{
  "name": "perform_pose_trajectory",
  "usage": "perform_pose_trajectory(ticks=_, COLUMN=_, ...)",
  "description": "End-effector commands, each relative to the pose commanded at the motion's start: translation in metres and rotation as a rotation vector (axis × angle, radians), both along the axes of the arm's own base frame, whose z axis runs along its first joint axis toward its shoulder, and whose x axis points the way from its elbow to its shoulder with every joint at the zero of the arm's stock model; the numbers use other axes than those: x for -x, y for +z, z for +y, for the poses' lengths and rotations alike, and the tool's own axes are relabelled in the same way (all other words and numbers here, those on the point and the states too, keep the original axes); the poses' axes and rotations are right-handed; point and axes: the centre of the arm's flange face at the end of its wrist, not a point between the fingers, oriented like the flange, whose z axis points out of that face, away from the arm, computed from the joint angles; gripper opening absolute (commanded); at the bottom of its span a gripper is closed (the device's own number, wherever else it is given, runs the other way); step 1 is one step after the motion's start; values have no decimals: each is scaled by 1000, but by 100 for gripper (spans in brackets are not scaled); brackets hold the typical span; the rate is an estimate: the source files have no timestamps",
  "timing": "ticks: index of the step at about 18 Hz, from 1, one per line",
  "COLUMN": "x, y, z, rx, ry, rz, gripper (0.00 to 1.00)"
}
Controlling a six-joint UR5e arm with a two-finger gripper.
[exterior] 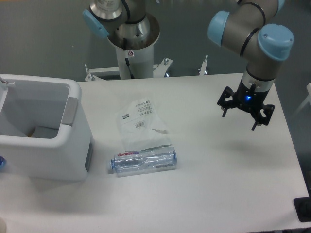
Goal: Place the trash in the trash can
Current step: 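Move the gripper over the clear plastic bag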
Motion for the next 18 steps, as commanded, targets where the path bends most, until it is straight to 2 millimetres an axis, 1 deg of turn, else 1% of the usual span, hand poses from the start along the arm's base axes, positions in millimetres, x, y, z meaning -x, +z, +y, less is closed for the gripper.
perform_pose_trajectory(ticks=4, x=0, y=-1, z=0, rx=0, ry=1, rz=-2, gripper=100)
perform_pose_trajectory(ticks=9, x=-13, y=-18, z=-3, rx=13, ry=11, rz=-41, gripper=100)
perform_pose_trajectory(ticks=10, x=-19, y=-23, z=-4, rx=17, ry=12, rz=-55, gripper=100)
perform_pose_trajectory(ticks=11, x=-31, y=-20, z=-5, rx=16, ry=19, rz=-58, gripper=100)
perform_pose_trajectory(ticks=12, x=-42, y=-22, z=-9, rx=16, ry=27, rz=-65, gripper=100)
perform_pose_trajectory(ticks=13, x=-50, y=-28, z=-10, rx=20, ry=30, rz=-76, gripper=100)
perform_pose_trajectory(ticks=14, x=-61, y=-29, z=-11, rx=21, ry=27, rz=-83, gripper=100)
perform_pose_trajectory(ticks=16, x=-83, y=-29, z=1, rx=23, ry=4, rz=-90, gripper=100)
perform_pose_trajectory(ticks=18, x=-97, y=-27, z=2, rx=20, ry=9, rz=-96, gripper=100)
